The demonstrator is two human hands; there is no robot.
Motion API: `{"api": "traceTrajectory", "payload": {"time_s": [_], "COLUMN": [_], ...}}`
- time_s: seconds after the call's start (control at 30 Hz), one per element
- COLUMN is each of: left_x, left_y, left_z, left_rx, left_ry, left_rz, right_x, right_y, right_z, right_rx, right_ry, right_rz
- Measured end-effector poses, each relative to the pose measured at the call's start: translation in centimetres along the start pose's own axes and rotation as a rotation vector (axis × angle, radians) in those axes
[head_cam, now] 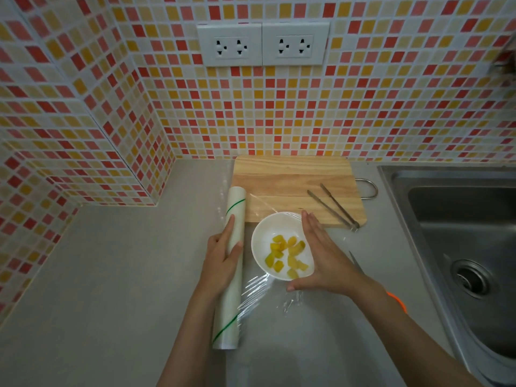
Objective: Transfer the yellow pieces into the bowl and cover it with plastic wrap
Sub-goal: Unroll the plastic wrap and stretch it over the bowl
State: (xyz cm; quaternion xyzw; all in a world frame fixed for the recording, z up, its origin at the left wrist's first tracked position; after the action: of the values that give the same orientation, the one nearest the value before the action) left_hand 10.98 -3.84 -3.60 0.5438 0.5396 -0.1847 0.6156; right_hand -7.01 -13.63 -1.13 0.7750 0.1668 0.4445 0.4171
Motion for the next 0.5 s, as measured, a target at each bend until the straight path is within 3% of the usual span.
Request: {"api": "traceTrajectory", "payload": {"time_s": [0.2, 0.5], "left_x": [1.0, 0.5], "left_y": [1.1, 1.3], "left_z": [-0.3, -0.4], "left_rx": [-0.022, 0.106], "left_ry": [0.020, 0.021], "left_rz": [-0.328, -0.324], "right_x": [0.2, 0.0], "right_y": [0.1, 0.2], "right_z": [-0.2, -0.3], "right_rx": [-0.002, -0.008], "right_ry": [-0.014, -0.010], "right_rz": [0.034, 0.034]}}
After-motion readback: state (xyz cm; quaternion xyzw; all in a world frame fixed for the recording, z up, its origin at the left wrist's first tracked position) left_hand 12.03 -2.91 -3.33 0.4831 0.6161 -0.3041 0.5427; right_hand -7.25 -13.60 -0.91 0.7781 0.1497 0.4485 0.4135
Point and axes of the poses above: each hand's wrist, its own z-axis towards the middle knuckle, its own y-axis out of the back of the hand, x = y × z, the point moved 9 cm from there along z, towards the middle knuckle, and after that the axes turned 8 degrees about x, right-handed, at the moved point
